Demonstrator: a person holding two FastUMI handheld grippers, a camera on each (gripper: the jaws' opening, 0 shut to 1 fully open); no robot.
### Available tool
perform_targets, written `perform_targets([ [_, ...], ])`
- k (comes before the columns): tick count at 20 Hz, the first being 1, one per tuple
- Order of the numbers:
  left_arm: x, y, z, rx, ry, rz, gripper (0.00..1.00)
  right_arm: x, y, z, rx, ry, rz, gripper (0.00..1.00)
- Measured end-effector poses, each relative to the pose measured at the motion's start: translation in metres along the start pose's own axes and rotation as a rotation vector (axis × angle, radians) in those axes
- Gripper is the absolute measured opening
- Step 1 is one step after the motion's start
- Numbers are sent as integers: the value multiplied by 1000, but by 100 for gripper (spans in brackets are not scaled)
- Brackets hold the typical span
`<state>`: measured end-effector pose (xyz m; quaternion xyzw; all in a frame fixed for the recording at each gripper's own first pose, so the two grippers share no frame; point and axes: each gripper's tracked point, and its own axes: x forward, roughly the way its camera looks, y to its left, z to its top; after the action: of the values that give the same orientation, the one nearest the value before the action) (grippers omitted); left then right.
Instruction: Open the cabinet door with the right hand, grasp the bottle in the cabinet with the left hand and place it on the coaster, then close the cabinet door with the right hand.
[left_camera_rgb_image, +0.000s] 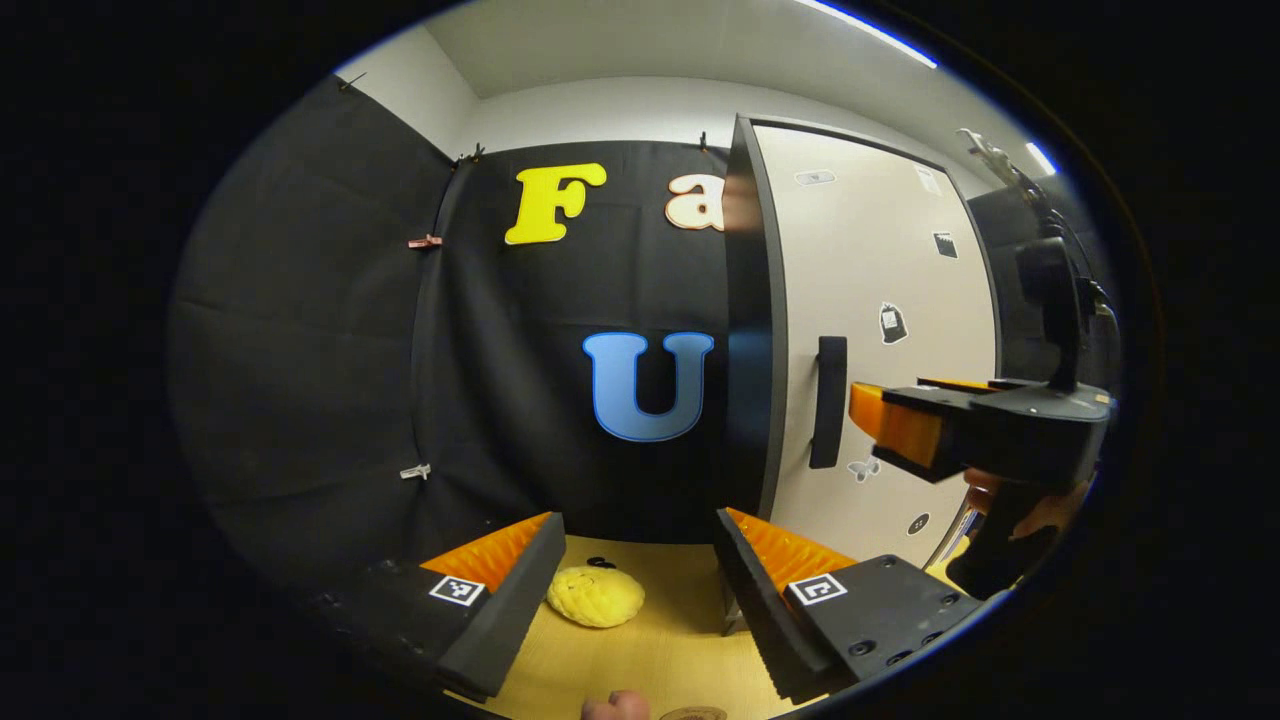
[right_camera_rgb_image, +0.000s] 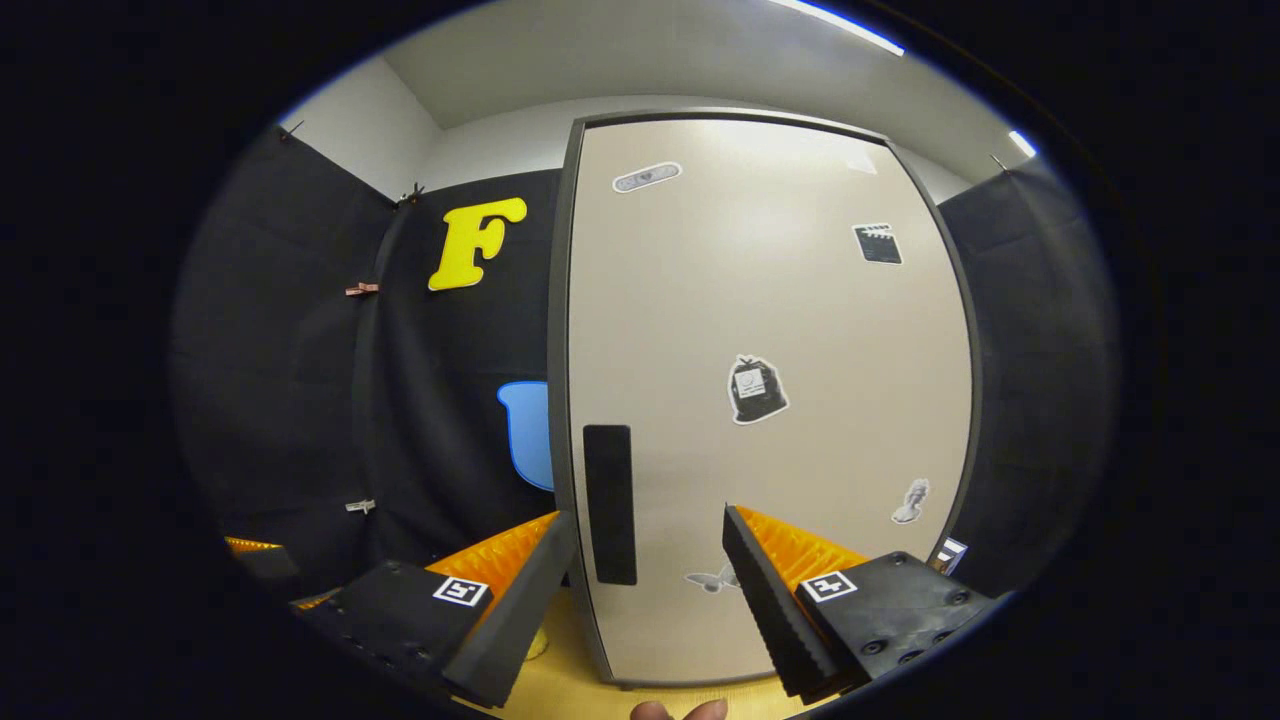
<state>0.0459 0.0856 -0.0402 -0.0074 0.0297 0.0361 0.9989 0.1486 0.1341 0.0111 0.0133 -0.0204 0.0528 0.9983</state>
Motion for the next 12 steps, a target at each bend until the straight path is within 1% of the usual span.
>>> perform_targets([
  [4,-2,9,-10,-1,12,12,95,30,8,-12,12,22,-12,98],
  [7,-4,17,-16,-12,22,23,94,49,15,-17,-15,17,-14,96],
  [9,-4,18,-19,-21,28,29,95,56,17,-22,-22,18,-22,87],
  [10,-5,20,-20,-24,29,33,94,60,16,-25,-19,26,-36,77],
  [11,-6,22,-20,-25,29,38,95,63,13,-28,-13,34,-59,71],
  [12,-8,26,-21,-25,27,42,95,62,15,-30,-4,42,-68,50],
])
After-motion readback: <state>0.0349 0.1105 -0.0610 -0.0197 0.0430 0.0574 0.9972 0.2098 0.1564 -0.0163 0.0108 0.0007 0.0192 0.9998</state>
